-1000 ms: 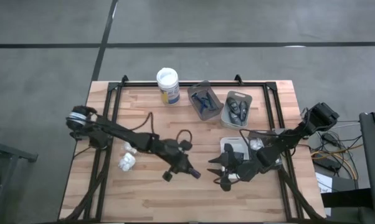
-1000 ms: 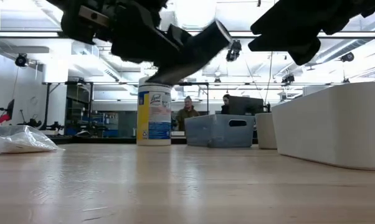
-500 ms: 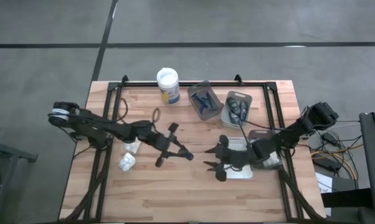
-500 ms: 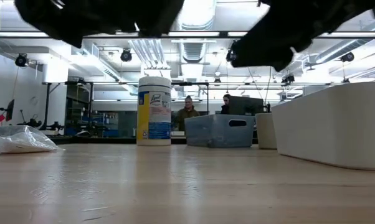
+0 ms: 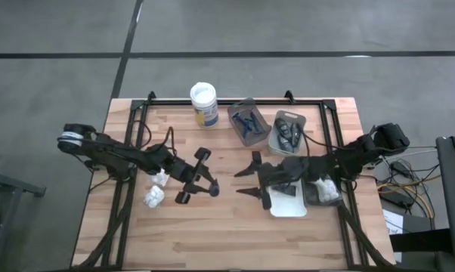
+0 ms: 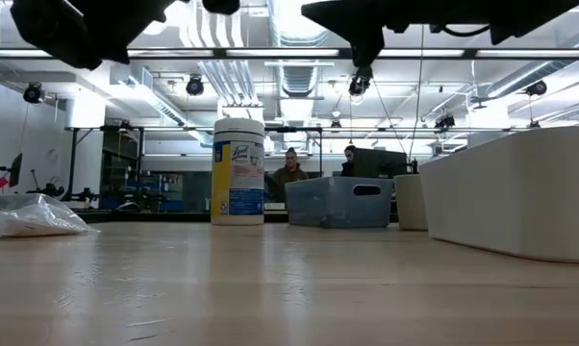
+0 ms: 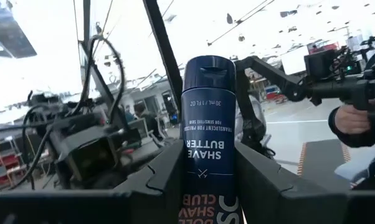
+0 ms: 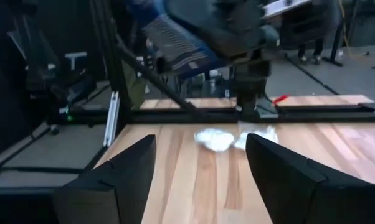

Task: Pick & Place Travel size toiletries
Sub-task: Put the blue shaving cream into the white bin

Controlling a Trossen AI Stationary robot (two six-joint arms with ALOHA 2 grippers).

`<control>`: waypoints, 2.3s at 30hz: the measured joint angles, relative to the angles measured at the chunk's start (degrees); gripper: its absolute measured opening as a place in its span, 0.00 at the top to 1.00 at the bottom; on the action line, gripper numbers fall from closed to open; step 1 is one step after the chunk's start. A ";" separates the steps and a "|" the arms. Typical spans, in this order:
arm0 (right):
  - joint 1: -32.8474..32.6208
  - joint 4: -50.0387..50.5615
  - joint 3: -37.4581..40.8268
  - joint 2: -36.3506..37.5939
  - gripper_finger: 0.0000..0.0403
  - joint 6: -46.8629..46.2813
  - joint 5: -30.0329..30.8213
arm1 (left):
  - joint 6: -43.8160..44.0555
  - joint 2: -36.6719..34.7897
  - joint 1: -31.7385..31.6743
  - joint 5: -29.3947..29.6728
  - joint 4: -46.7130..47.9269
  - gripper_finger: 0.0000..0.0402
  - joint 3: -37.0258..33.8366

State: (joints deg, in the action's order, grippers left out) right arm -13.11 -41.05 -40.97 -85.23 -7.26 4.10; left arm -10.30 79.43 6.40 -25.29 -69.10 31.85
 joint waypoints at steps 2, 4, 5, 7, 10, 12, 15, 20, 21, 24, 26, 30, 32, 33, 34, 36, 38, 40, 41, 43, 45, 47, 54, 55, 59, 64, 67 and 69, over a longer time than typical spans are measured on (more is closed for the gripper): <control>0.58 -1.33 0.00 0.00 0.38 0.03 -0.28 | -0.21 0.47 0.11 -0.76 0.23 0.68 1.20; 1.07 -1.58 -0.06 0.00 0.37 0.86 -1.81 | -0.55 1.20 0.16 -1.24 0.10 0.68 2.60; 1.32 -1.51 -0.19 -0.02 0.37 1.49 -3.21 | -0.55 1.46 0.15 -1.26 0.12 0.68 3.24; 1.74 -1.39 -0.72 -0.07 0.36 2.39 -5.78 | -0.57 2.52 0.13 -1.42 0.09 0.68 4.81; 2.33 -1.53 -1.60 -0.07 0.38 4.27 -7.17 | -0.56 4.78 0.09 -1.70 0.26 0.68 7.62; 2.79 -1.30 -2.01 -0.07 0.39 5.55 -7.20 | -0.43 6.54 0.09 -2.80 0.12 0.68 9.82; 3.57 -1.29 -2.44 -0.07 0.42 6.43 -8.26 | 0.82 9.41 0.11 -5.51 0.66 0.68 13.14; 5.29 -1.27 -2.51 -0.07 0.46 5.92 -14.85 | 3.08 12.55 0.11 -8.67 0.74 0.68 17.28; 5.36 -1.29 -2.51 -0.07 0.46 5.68 -16.40 | 3.12 13.08 0.11 -8.69 0.76 0.68 17.99; 5.25 -1.84 -2.51 -0.07 0.48 6.28 -19.17 | 3.21 14.66 0.11 -8.66 1.09 0.68 19.41; 5.19 -3.11 -2.51 -0.07 0.49 6.40 -19.50 | 3.28 15.67 0.11 -8.69 1.22 0.68 20.09; 5.34 -4.83 -2.54 -0.07 0.51 7.08 -22.03 | 3.27 17.34 0.11 -8.66 1.16 0.68 21.48; 5.30 -5.34 -2.54 -0.07 0.53 7.70 -26.02 | 3.27 17.63 0.09 -8.62 1.18 0.68 21.59; 5.21 -5.73 -2.57 -0.07 0.54 7.84 -27.52 | 3.28 17.59 0.07 -8.62 1.37 0.68 21.58; 5.17 -5.94 -2.58 -0.07 0.55 7.95 -28.59 | 3.21 17.45 0.04 -8.62 1.83 0.68 21.58; 5.18 -6.22 -2.58 -0.07 0.57 8.22 -29.11 | 3.06 17.06 -0.02 -8.62 2.12 0.68 21.55; 5.28 -6.21 -2.58 -0.07 0.61 9.16 -29.46 | 2.99 16.95 -0.05 -8.60 2.03 0.68 21.55; 5.26 -6.19 -2.58 -0.07 0.66 9.39 -29.55 | 3.02 16.95 -0.07 -8.64 2.12 0.68 21.53; 5.26 -6.19 -2.58 -0.07 0.69 9.44 -29.55 | 3.00 16.95 -0.07 -8.61 2.26 0.68 21.53; 5.26 -6.12 -2.58 -0.07 0.75 9.75 -29.54 | 2.99 16.95 -0.12 -8.66 2.29 0.68 21.53; 5.32 -6.11 -2.58 -0.07 0.83 10.31 -29.51 | 3.01 16.95 -0.18 -8.64 2.27 0.68 21.53; 5.32 -6.02 -2.58 -0.07 0.90 10.49 -29.51 | 3.03 16.95 -0.16 -8.69 2.27 0.68 21.53; 5.28 -5.66 -2.54 -0.07 0.97 10.47 -29.72 | 3.28 16.89 -0.16 -8.82 3.38 0.68 21.51; 5.28 -5.63 -2.54 -0.07 0.98 10.46 -29.72 | 3.45 16.88 -0.16 -8.79 3.48 0.68 21.51; 5.28 -4.96 -2.54 -0.07 0.98 9.01 -29.83 | 4.62 16.84 -0.16 -8.77 4.22 0.66 21.51; 5.28 -3.77 -2.54 -0.07 0.98 8.19 -29.90 | 5.93 16.31 -0.24 -8.73 6.79 0.59 21.49; 5.26 -3.41 -2.54 0.11 0.98 6.98 -29.90 | 5.73 14.78 -0.35 -8.35 10.21 0.53 21.49; 5.24 -2.59 -2.54 0.42 0.98 6.39 -29.90 | 4.84 13.41 -0.44 -8.02 13.52 0.49 21.49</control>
State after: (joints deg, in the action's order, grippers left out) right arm -7.88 -43.65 -43.51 -84.81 -0.87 -25.80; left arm -5.46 92.83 5.96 -33.31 -55.58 53.34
